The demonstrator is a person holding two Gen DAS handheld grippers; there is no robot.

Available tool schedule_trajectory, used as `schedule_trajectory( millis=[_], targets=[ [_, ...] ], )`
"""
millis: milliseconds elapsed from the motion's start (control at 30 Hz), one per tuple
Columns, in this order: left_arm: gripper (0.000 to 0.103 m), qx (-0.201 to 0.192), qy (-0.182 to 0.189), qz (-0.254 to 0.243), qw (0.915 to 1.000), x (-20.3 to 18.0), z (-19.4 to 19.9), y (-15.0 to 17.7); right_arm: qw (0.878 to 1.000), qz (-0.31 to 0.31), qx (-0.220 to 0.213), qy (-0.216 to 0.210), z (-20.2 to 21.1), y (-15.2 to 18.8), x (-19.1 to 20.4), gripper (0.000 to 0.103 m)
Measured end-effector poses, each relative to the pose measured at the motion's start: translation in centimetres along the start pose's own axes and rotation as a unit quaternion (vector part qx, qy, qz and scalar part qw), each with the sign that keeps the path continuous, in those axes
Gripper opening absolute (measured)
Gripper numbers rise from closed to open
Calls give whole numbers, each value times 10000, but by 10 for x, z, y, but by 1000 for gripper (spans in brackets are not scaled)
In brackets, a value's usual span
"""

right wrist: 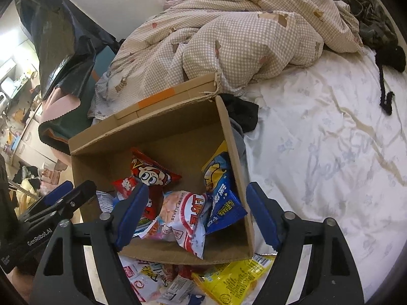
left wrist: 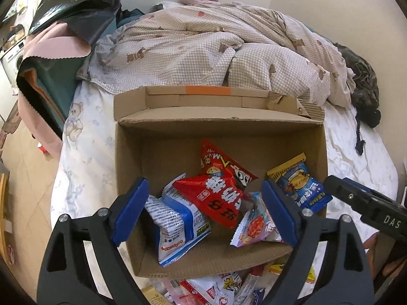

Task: Organize snacks
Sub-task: 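Lower both bags into the box and open both tools, then withdraw both tools from the box toward the remaining snacks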

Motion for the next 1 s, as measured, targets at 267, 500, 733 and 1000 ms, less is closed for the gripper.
schedule_trajectory(
  millis=[267, 500, 733, 1000],
  targets=[
    [88, 48, -134, -40, 9999, 3, 20, 24, 9999, 34, -37, -136, 21, 17, 5, 81],
    [88, 27, -247, -99, 9996, 10, 40, 59, 9994, 333, -8, -8, 42, 53, 15, 81],
    [88, 132, -191, -170, 9996, 13, 55, 93, 9997, 201, 129, -58, 49, 83, 6, 81],
    [88, 134, -169, -238, 9995, 10, 65, 113, 9997, -43, 246, 67, 50, 100, -17, 81]
  ],
)
Point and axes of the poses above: each gripper's, at about its wrist camera, not at the fingertips, and z roughly against the way its jaws point, x to its left, y to its underside, the point moved 4 cm from there along -z, roughly the way its jaws point, and after that the axes turned 9 degrees about x, right-handed, at the moved point
